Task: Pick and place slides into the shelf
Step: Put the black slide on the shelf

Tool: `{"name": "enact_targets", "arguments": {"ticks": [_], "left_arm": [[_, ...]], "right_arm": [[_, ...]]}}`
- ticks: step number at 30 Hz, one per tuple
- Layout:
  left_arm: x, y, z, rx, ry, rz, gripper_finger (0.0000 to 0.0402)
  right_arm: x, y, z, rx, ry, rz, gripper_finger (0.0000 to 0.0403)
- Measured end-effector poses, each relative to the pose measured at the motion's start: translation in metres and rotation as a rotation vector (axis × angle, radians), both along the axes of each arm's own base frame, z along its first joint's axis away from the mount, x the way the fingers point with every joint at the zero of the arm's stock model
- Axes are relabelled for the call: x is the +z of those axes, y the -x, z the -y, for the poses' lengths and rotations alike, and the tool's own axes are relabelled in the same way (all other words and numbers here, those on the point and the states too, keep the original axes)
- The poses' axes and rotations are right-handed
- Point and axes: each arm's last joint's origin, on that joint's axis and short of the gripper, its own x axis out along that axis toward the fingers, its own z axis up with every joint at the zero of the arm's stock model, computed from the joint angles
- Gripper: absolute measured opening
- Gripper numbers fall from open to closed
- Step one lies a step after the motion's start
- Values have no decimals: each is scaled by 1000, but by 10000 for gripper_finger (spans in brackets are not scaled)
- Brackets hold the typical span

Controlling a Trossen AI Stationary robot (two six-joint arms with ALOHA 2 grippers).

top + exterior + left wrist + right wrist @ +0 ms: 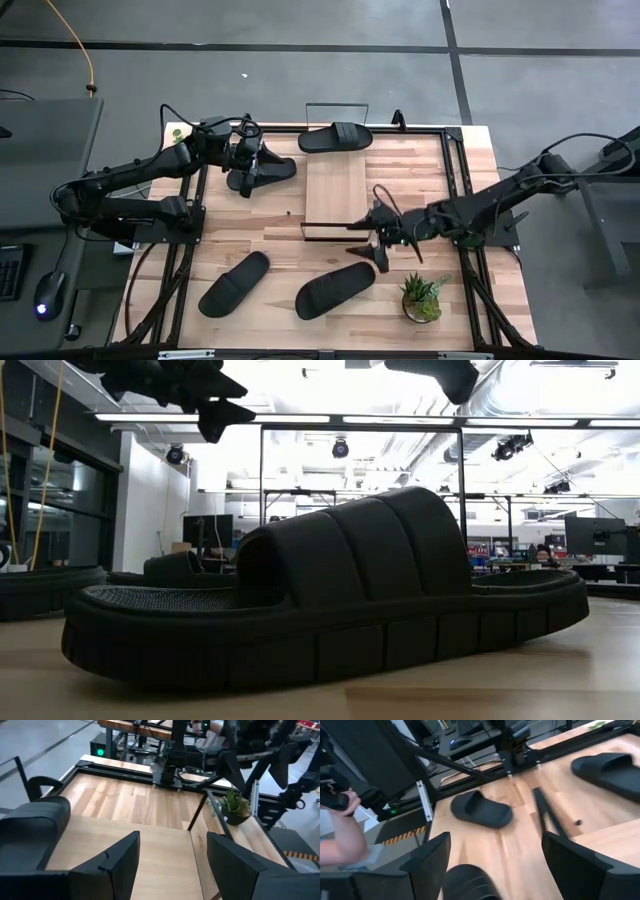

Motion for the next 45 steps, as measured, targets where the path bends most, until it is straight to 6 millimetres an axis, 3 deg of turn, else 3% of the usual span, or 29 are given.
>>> {"name": "enact_targets", "arguments": {"ticks": [11, 23, 45], "left_arm": [[1, -13, 25, -142, -4, 13, 211], [4, -23, 44, -149, -23, 25, 211], [2, -24, 46, -139, -2, 10, 211]], "right_arm": [[-39, -10, -51, 9, -132, -75, 300], [-73, -1, -94, -64, -177, -112, 300], [-135, -22, -103, -123, -258, -231, 300]]}}
